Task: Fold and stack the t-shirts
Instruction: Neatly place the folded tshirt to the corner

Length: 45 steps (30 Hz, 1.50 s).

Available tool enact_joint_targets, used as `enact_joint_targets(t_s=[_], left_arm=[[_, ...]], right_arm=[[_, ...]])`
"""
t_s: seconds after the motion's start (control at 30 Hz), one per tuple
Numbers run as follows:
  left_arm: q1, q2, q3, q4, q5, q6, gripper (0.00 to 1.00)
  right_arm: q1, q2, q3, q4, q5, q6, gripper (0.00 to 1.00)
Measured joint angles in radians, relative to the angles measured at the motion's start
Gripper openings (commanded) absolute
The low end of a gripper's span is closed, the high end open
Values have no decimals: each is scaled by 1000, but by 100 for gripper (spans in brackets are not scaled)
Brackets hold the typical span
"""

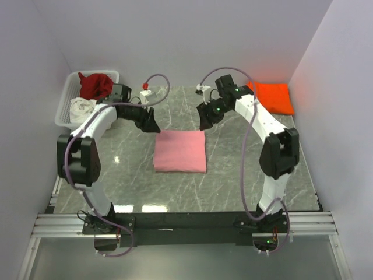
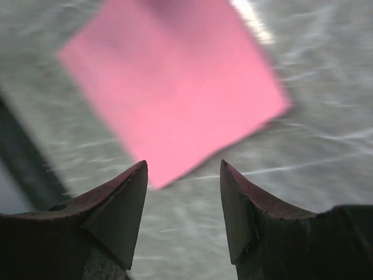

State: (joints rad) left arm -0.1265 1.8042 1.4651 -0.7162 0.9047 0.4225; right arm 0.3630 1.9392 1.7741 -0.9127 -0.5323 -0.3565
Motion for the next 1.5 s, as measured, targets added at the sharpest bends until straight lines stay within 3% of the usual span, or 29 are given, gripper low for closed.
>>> enact_joint_targets(t_s=[0.2, 0.4, 0.5, 0.63, 0.83, 1.07, 1.2, 1.3, 1.4, 1.5], left_arm=[[-89, -98, -230, 97, 135, -285, 72], [-195, -97, -460, 246, 227, -544, 74], [-236, -81, -512, 297, 250, -604, 74], [-210, 23, -496, 273, 276, -579, 70], [-81, 258, -396, 91, 354, -422, 70], [-56, 268, -272, -6, 275, -331, 70], [-58, 112, -261, 39, 159, -329, 67], [-78, -92, -279, 151, 26, -307, 65], [-182, -324, -354, 330, -148, -227, 64], [-363, -461, -479, 520, -290, -103, 63]], right_arm=[[78, -137, -235, 37, -273, 142, 59], [159, -72, -407, 129, -475, 302, 57], [163, -42, -460, 167, -531, 341, 56], [135, 33, -499, 169, -565, 333, 54], [-7, 208, -487, 127, -546, 287, 53], [-100, 219, -432, 63, -512, 276, 52], [-128, 110, -435, 76, -449, 272, 52], [-164, -96, -508, 161, -392, 321, 54], [-193, -301, -570, 236, -319, 377, 56], [-207, -383, -617, 296, -246, 429, 57]])
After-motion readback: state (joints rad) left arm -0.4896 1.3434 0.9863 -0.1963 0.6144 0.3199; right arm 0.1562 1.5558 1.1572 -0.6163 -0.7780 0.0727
